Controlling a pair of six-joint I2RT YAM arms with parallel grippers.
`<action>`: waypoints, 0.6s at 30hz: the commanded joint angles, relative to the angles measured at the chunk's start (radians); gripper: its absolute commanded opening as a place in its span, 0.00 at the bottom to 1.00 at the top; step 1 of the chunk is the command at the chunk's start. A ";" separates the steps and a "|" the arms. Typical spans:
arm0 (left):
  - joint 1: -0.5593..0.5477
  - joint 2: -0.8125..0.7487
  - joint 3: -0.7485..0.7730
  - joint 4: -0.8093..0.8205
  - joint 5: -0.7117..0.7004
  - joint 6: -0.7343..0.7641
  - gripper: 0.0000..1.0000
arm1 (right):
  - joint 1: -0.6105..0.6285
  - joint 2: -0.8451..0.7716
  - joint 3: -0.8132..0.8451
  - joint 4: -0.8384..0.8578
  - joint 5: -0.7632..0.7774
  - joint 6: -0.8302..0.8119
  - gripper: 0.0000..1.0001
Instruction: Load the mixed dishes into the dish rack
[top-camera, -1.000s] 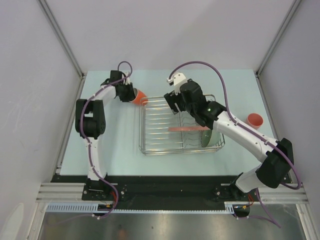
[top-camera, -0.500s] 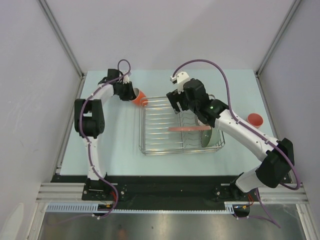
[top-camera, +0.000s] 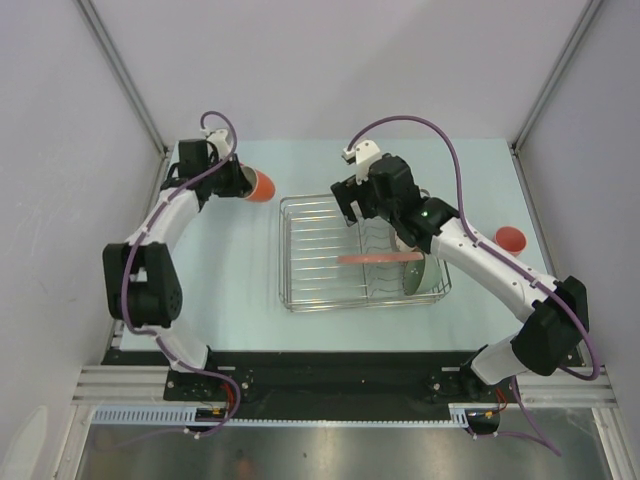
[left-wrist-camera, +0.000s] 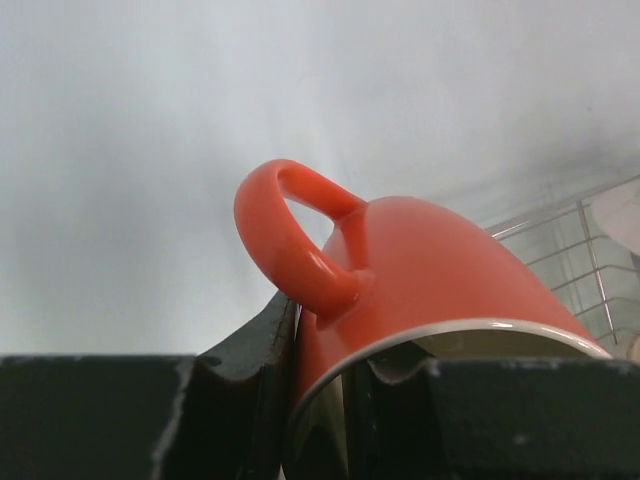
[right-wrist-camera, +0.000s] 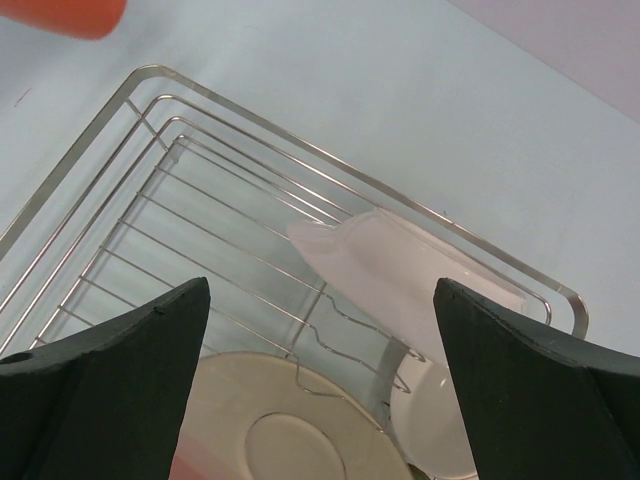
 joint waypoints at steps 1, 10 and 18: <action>0.012 -0.162 -0.052 0.127 -0.101 0.010 0.00 | 0.000 -0.015 0.032 0.043 -0.016 0.023 1.00; -0.028 -0.349 -0.003 -0.080 -0.110 0.376 0.00 | -0.171 -0.009 0.056 0.041 -0.440 0.331 1.00; -0.109 -0.542 -0.042 -0.034 -0.131 0.658 0.00 | -0.258 0.095 0.055 0.170 -1.029 0.630 1.00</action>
